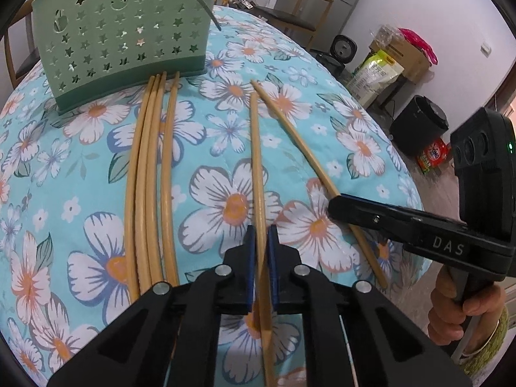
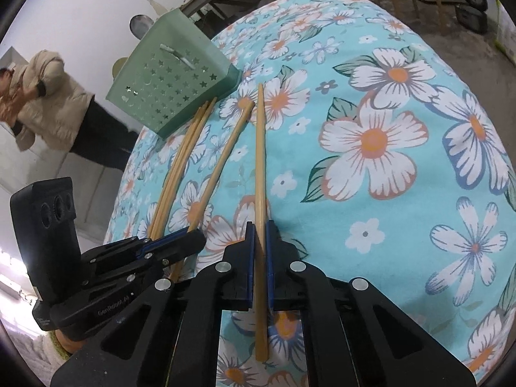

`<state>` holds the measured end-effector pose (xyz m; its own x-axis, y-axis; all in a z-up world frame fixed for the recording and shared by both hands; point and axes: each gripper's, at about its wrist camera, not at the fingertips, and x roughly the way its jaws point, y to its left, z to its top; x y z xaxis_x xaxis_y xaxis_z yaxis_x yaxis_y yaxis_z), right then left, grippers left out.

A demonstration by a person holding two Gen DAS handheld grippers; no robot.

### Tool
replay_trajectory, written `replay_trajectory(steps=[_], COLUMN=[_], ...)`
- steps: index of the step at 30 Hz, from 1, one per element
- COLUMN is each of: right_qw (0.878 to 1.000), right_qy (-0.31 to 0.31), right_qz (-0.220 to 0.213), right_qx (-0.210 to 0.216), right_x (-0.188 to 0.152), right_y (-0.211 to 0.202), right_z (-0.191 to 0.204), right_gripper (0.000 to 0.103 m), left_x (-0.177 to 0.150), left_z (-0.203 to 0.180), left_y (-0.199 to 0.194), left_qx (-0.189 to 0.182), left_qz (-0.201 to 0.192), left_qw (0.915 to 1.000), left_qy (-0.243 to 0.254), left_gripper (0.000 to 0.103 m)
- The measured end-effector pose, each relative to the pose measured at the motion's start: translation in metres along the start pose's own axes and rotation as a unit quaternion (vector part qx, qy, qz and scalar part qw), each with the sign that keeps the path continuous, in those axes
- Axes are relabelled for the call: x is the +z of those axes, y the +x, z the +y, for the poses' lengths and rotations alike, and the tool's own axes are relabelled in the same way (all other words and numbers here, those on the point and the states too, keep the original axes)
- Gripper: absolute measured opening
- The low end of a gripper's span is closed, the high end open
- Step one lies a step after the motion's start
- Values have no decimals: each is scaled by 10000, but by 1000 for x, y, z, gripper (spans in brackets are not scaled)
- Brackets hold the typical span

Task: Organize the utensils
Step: 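Lift the chopsticks off the cloth with both tools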

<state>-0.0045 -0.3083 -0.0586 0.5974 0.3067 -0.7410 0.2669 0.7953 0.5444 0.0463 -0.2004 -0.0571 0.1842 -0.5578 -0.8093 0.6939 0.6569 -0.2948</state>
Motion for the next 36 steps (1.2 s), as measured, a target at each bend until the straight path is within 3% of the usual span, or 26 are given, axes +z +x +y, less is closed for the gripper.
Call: replay_trajectory(steps=[14,22,36], right_qw=[9996,9993,9948], right_qy=[122,-164,-782], right_qz=[-73,-33,213], right_qx=[-253,-322,-613], right_x=[-4,3,64], right_y=[-26,-22,17], right_z=[-22,-10,-7], right_gripper=[5,19,23], left_x=[-3,5,69], left_z=[5,17,23], left_y=[-5,-3,29], left_qx=[-51,-354,-307], left_qz=[-32,149,510], left_qw=[9995,9973,9979], left_qy=[-324,-633,-273], left_gripper=[6,10,16])
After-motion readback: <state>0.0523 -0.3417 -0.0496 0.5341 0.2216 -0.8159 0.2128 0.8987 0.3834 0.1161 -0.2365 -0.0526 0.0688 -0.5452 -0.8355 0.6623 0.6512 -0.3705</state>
